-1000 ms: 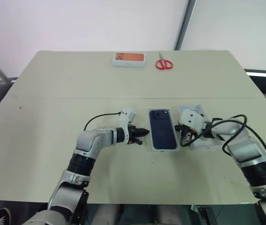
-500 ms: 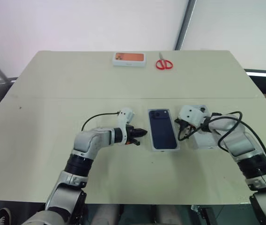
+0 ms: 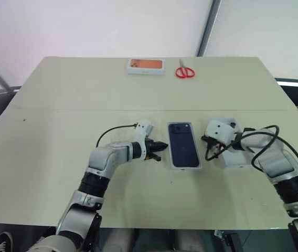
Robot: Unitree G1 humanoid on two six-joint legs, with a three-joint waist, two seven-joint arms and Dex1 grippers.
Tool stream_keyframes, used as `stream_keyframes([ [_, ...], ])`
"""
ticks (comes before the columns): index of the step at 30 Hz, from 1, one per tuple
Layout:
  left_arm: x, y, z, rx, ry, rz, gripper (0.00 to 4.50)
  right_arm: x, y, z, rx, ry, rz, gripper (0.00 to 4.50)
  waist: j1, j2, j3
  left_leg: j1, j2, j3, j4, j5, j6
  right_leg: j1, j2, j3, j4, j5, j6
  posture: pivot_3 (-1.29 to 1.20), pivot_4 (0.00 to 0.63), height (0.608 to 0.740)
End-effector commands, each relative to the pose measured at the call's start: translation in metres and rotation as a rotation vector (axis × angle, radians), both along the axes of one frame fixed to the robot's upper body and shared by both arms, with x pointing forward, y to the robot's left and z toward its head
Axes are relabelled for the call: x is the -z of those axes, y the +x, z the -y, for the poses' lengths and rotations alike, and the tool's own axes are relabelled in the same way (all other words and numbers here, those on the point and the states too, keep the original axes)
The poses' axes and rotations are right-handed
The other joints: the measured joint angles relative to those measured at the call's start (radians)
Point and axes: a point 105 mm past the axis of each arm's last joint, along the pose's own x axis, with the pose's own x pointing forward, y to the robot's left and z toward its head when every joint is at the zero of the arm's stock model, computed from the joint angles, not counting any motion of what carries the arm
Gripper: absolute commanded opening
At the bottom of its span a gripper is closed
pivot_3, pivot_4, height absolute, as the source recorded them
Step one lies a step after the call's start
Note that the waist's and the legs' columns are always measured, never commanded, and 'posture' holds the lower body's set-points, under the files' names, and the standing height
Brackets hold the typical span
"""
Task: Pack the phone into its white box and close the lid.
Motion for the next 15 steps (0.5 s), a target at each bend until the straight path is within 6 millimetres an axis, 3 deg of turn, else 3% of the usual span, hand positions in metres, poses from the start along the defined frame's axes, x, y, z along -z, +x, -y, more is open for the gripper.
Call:
stream_keyframes([
  [1,-0.004,0.002,0.008,0.023,0.003,0.022,0.03,-0.005,-0.007,-0.002,-0.007,0.027,-0.019,0.0,-0.001,0.0,0.0,0.0,0.0,0.0,0.0,0.0,0.0,0.0,0.0,0.0,0.0,0.0,0.0,0.0,0.15,0.74],
  [5,-0.005,0.002,0.009,0.03,0.001,0.026,0.03,-0.01,-0.014,-0.01,-0.035,0.055,-0.033,0.0,-0.003,0.0,0.0,0.0,0.0,0.0,0.0,0.0,0.0,0.0,0.0,0.0,0.0,0.0,0.0,0.0,0.15,0.74],
  [15,-0.008,-0.003,-0.003,0.03,0.004,0.046,0.03,-0.022,-0.008,-0.005,-0.007,0.058,0.009,0.0,-0.004,0.0,0.0,0.0,0.0,0.0,0.0,0.0,0.0,-0.001,0.0,0.0,0.0,0.0,0.0,0.0,0.15,0.74],
])
